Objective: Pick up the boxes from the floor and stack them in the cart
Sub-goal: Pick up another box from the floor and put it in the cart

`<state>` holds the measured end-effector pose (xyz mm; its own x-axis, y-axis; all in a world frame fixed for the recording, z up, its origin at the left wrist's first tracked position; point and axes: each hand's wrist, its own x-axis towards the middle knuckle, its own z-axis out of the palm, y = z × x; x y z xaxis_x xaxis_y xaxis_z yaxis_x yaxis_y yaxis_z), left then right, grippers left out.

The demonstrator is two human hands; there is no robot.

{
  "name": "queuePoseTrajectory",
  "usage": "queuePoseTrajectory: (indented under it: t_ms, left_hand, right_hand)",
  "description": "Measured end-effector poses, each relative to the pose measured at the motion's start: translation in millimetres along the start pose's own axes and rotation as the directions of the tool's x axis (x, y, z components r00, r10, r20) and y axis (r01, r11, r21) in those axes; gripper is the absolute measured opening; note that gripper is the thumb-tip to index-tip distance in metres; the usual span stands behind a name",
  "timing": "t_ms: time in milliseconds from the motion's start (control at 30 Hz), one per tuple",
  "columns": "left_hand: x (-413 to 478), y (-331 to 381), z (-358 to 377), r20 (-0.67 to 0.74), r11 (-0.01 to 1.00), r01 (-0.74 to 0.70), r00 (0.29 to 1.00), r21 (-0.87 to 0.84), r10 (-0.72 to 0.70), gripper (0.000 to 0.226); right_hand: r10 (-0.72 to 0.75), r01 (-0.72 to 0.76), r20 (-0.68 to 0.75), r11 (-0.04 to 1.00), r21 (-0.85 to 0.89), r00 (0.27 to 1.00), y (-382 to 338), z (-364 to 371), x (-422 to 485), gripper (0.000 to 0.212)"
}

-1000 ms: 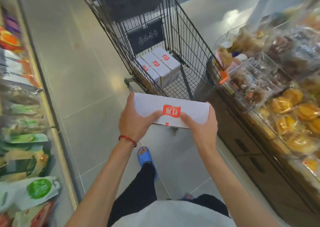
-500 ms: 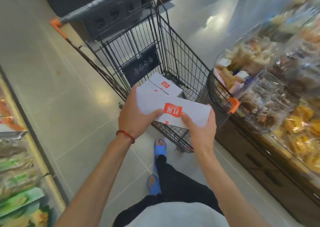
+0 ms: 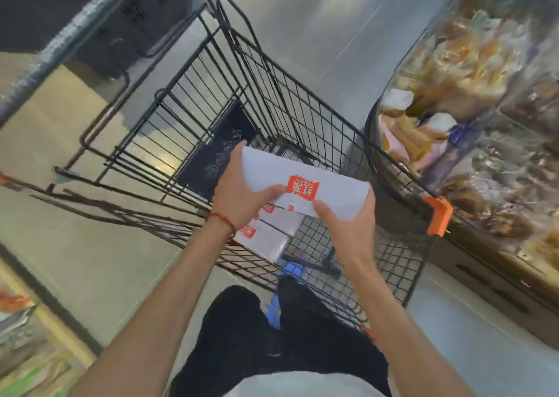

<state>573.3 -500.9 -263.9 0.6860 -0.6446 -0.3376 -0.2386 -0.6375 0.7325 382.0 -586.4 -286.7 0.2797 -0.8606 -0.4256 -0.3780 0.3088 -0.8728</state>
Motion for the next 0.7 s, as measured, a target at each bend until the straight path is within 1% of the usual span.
queuePoseTrajectory:
  t_ms: [67, 200, 333, 367, 567, 633, 700]
  left_hand:
    - [30.2, -1.5, 4.3, 0.053, 1.000, -0.006, 0.999, -0.014, 0.007, 0.113]
    - [93.3, -9.0, 16.7, 0.153, 0.998, -0.056, 0.987, -0.005, 0.056, 0.107]
    - [155.2, -32.4, 35.6, 0.227, 0.995, -0.098, 0.969, -0.002, 0.096, 0.086]
    - [169.9, -40.1, 40.9, 0.242, 0.995, -0.102, 0.965, 0.001, 0.099, 0.084]
    - [228.0, -84.1, 70.3, 0.309, 0.995, -0.084, 0.949, 0.046, 0.066, 0.100]
    - [237.9, -93.8, 82.1, 0.328, 0.997, -0.055, 0.944, 0.052, 0.035, 0.101]
    - [245.2, -104.9, 92.7, 0.332, 0.998, -0.024, 0.943, 0.061, 0.002, 0.100]
  right_hand:
    - [0.013, -0.013, -0.029, 1.000, -0.006, 1.000, 0.4, 10.0, 20.0, 0.103]
    - [0.058, -0.057, -0.093, 0.998, 0.013, 0.994, 6.9, 33.0, 61.4, 0.103]
    - [0.101, -0.098, -0.164, 0.995, 0.028, 0.981, 26.3, 63.7, 104.4, 0.109]
    - [0.113, -0.109, -0.185, 0.994, 0.031, 0.976, 33.9, 72.0, 115.2, 0.110]
    - [0.194, -0.190, -0.206, 0.981, 0.040, 0.959, 75.9, 107.8, 160.8, 0.110]
    - [0.193, -0.192, -0.223, 0.981, 0.025, 0.956, 89.3, 112.6, 170.6, 0.107]
    - [0.204, -0.205, -0.229, 0.979, 0.016, 0.952, 101.8, 116.3, 179.9, 0.109]
